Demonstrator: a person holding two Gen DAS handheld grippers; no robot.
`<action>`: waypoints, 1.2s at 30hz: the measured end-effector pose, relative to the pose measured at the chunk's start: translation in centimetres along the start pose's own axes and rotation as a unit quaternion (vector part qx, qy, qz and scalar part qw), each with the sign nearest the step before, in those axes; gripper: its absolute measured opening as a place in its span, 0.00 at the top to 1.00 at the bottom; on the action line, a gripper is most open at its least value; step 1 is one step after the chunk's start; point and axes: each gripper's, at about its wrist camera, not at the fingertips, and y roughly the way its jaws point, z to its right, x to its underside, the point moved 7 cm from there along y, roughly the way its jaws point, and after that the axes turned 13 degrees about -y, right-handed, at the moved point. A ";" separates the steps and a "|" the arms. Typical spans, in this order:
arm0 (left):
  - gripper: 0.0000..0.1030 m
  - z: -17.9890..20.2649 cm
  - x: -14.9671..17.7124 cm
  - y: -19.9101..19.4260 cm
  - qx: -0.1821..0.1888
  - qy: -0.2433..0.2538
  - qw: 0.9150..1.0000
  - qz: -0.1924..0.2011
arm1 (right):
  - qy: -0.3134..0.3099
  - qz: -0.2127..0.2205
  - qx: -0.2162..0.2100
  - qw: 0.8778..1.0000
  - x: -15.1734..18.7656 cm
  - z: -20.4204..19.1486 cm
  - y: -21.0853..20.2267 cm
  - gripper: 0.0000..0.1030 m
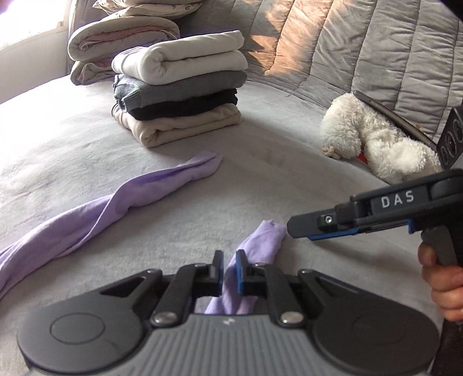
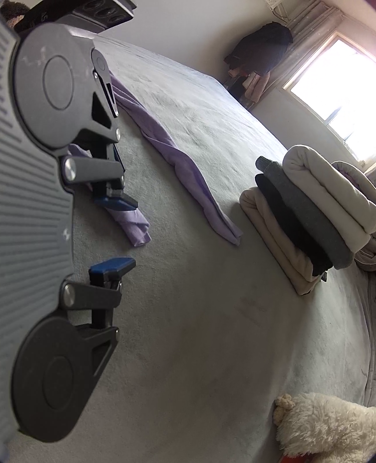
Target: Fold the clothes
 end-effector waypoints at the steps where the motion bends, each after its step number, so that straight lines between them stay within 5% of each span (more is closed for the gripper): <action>1: 0.98 0.1 0.0 0.1 0.003 0.001 1.000 -0.003 | 0.003 0.002 0.001 1.000 0.0 0.2 -0.1 0.61; 5: 0.96 0.8 -0.2 0.4 0.033 -0.003 0.999 -0.021 | 0.015 0.006 0.001 1.000 -0.2 1.0 -0.2 0.60; 10: 0.79 2.2 -0.2 0.3 0.037 0.030 0.999 -0.020 | 0.016 0.008 -0.004 1.000 -0.3 1.3 -0.3 0.61; 14: 0.79 3.1 0.6 1.0 0.019 0.073 0.997 -0.027 | 0.020 0.008 -0.005 1.000 -0.4 1.6 -0.3 0.61; 16: 0.97 3.0 0.8 1.4 0.007 0.080 0.996 -0.027 | 0.020 0.008 -0.007 1.000 -0.4 1.6 -0.4 0.61; 25: 0.97 0.3 -1.7 0.2 0.020 0.003 1.000 0.004 | 0.012 0.007 -0.018 1.000 -0.4 1.2 -0.1 0.61; 36: 0.96 -5.6 -3.6 1.0 -0.054 -0.034 0.998 0.002 | -0.015 0.008 -0.037 0.999 -1.1 -1.1 1.8 0.60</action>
